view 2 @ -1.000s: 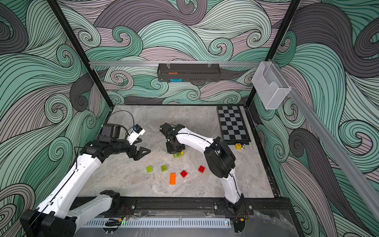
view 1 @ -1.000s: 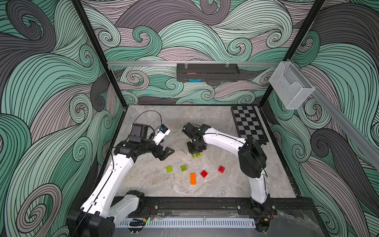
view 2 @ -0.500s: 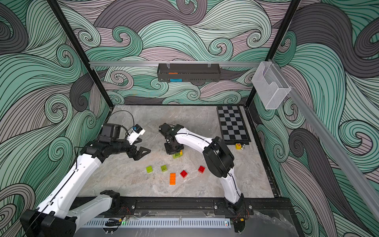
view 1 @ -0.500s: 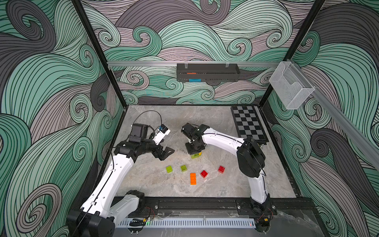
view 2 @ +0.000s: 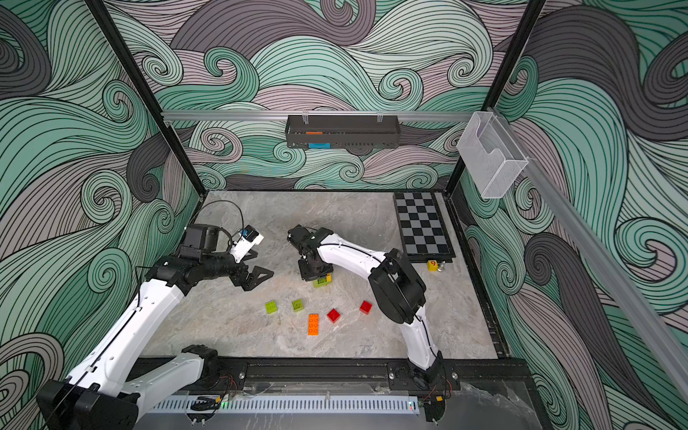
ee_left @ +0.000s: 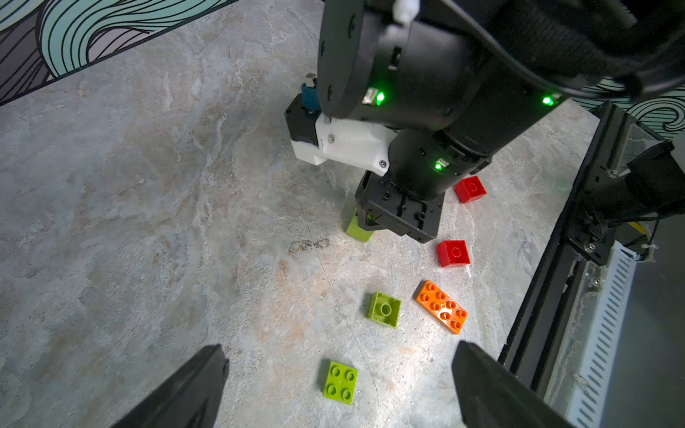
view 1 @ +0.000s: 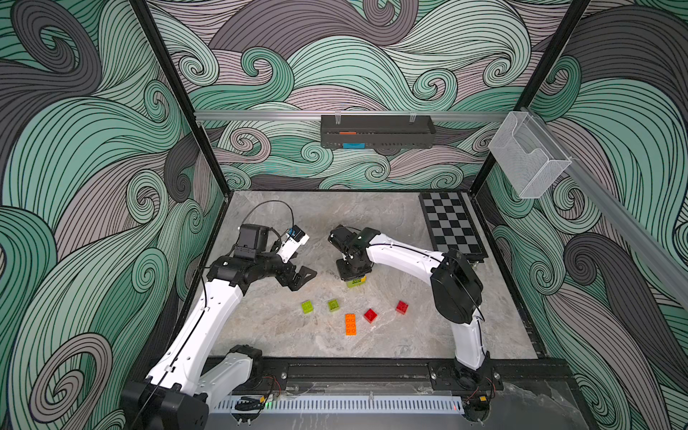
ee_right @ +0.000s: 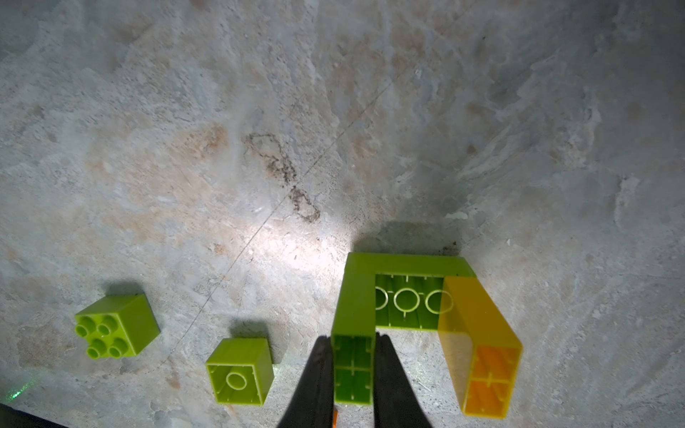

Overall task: Assemble a giraffe with lego
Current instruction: Assemble the lego brick with the lego brick.

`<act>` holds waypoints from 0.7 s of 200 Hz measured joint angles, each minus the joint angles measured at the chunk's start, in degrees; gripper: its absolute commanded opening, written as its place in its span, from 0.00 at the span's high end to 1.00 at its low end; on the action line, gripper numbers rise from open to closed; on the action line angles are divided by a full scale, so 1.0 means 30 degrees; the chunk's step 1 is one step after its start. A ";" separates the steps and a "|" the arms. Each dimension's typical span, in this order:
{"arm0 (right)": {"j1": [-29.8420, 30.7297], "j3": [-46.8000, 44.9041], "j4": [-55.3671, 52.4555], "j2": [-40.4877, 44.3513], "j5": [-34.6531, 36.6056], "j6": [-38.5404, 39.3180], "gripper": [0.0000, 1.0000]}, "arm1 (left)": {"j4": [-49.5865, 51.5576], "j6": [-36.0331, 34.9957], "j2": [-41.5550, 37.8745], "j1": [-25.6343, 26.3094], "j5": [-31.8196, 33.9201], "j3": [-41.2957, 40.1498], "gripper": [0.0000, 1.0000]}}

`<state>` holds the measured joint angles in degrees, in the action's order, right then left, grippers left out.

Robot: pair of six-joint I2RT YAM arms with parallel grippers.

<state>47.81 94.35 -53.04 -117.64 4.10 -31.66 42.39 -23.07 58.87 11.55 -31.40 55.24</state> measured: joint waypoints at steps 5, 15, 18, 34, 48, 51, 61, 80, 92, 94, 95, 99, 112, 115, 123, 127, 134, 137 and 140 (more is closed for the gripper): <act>-0.0051 0.0058 -0.0073 -0.0007 -0.0051 0.0029 1.00 | 0.0000 0.0073 0.0000 0.0000 0.0204 0.0000 0.01; -0.0168 0.0168 -0.0197 -0.0036 -0.0226 0.0131 0.90 | -0.0015 0.0255 0.0007 0.0000 0.0627 0.0007 0.01; -0.0197 0.0197 -0.0248 -0.0044 -0.0277 0.0153 0.86 | -0.0015 0.0299 0.0015 0.0000 0.0758 0.0007 0.01; -0.0393 0.0379 -0.0634 -0.0124 -0.0401 0.0350 0.67 | -0.0138 0.0510 0.0058 0.0058 0.1341 0.0007 0.01; -0.0568 0.0481 -0.1042 -0.0270 -0.0532 0.0554 0.57 | -0.0262 0.0707 0.0109 0.0080 0.1464 0.0007 0.01; -0.0605 0.0503 -0.1129 -0.0306 -0.0583 0.0517 0.56 | -0.0277 0.0721 0.0109 0.0080 0.1464 0.0007 0.01; -0.0678 0.0590 -0.1421 -0.0415 -0.0729 0.0707 0.53 | -0.0321 0.0758 0.0131 0.0080 0.1443 0.0007 0.01; -0.0787 0.0801 -0.1851 -0.0408 -0.1020 0.0794 0.51 | -0.0350 0.0750 0.0219 0.0080 0.1392 0.0007 0.01; -0.0794 0.1027 -0.2025 -0.0270 -0.1129 0.0823 0.51 | -0.0350 0.0707 0.0226 0.0080 0.1377 0.0007 0.01; -0.0801 0.1078 -0.2062 -0.0226 -0.1158 0.0838 0.51 | -0.0350 0.0699 0.0226 0.0080 0.1362 0.0007 0.01; -0.0809 0.1093 -0.2076 -0.0204 -0.1173 0.0845 0.51 | -0.0357 0.0692 0.0226 0.0080 0.1362 0.0007 0.01; -0.0838 0.1166 -0.2120 -0.0073 -0.1209 0.0874 0.51 | -0.0357 0.0670 0.0226 0.0080 0.1326 0.0007 0.01; -0.0860 0.1260 -0.2215 0.0539 -0.1421 0.1166 0.50 | -0.0372 0.0532 0.0226 0.0080 0.1217 0.0000 0.01; -0.0867 0.1290 -0.2244 0.0707 -0.1457 0.1260 0.50 | -0.0379 0.0503 0.0226 0.0080 0.1180 -0.0007 0.01; -0.0962 0.1319 -0.2273 0.1304 -0.1661 0.1741 0.48 | -0.0437 0.0372 0.0226 0.0087 0.1013 -0.0051 0.01; -0.1020 0.1326 -0.2273 0.1596 -0.1756 0.2040 0.47 | -0.0481 0.0328 0.0226 0.0087 0.0940 -0.0102 0.01; -0.1173 0.1326 -0.2273 0.2208 -0.1916 0.2681 0.45 | -0.0525 0.0219 0.0226 0.0087 0.0794 -0.0211 0.01; -0.1260 0.1326 -0.2259 0.2514 -0.1938 0.3016 0.43 | -0.0546 0.0182 0.0226 0.0087 0.0758 -0.0262 0.01; -0.1348 0.1326 -0.2259 0.2798 -0.1982 0.3439 0.42 | -0.0554 0.0160 0.0226 0.0087 0.0721 -0.0313 0.01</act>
<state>43.77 98.32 -59.81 -109.25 -1.85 -21.34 40.73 -22.59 59.55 11.81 -29.23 54.30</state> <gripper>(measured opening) 0.540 0.987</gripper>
